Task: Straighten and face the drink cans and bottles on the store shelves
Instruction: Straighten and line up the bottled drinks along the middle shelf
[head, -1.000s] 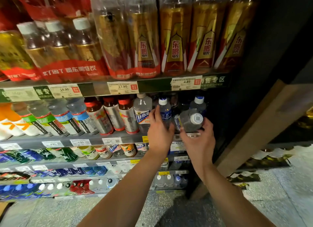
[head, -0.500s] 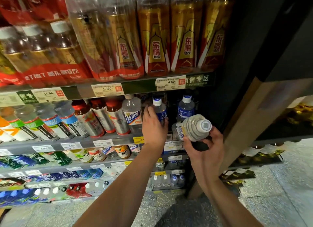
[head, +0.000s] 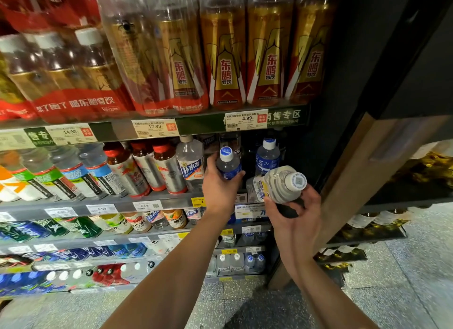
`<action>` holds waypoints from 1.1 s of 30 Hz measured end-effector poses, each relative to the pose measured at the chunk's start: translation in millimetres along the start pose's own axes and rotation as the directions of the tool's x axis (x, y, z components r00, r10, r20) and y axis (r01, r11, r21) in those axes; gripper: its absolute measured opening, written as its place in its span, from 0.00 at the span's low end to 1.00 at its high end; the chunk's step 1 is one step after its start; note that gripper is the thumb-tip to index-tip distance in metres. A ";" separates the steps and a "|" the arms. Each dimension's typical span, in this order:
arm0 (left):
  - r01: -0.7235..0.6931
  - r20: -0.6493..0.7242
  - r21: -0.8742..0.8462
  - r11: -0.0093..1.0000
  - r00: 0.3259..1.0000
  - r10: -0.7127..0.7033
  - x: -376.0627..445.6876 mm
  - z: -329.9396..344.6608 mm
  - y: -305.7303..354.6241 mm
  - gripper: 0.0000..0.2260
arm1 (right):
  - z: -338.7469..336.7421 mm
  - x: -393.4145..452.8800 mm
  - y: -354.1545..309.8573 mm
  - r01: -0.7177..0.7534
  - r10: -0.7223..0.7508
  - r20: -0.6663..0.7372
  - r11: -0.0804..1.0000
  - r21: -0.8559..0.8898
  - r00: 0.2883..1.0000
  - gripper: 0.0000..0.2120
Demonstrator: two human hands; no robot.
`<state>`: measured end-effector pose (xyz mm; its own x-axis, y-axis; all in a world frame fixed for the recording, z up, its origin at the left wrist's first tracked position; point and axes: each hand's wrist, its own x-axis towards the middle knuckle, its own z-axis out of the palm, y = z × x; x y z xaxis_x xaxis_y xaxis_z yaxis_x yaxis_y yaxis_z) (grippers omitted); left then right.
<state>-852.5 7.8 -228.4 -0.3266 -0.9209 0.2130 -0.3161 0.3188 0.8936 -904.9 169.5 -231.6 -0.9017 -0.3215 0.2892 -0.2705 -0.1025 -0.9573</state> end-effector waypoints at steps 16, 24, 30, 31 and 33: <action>-0.030 -0.141 -0.295 0.955 0.990 -0.012 -19.0 -95.2 -33.5 0.35 | 76.3 10.6 -18.7 0.004 -0.005 0.065 1.000 0.018 0.998 0.30; -0.026 -0.048 -0.291 0.956 0.999 0.012 -5.1 -138.1 -49.6 0.34 | 130.9 17.1 -19.6 0.030 -0.036 -0.028 0.980 -0.194 0.999 0.26; -0.047 0.042 -0.307 0.951 0.997 0.063 0.5 -158.4 -57.3 0.34 | 159.3 20.7 -14.0 0.034 -0.044 -0.024 0.948 -0.316 0.999 0.24; -0.048 0.057 -0.313 0.949 0.996 0.069 0.2 -160.8 -58.3 0.34 | 161.7 20.9 -13.8 0.012 -0.018 -0.018 0.952 -0.306 1.000 0.25; -0.049 0.085 -0.326 0.944 0.993 0.081 0.2 -166.4 -62.1 0.32 | 166.2 22.3 -15.7 -0.003 0.004 0.001 0.953 -0.303 1.000 0.25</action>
<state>-684.7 -49.6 -218.0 -0.4253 -0.8698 0.2503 0.0078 0.2730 0.9620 -864.7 7.6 -209.2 -0.9024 -0.3229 0.2854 -0.3568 0.1885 -0.9150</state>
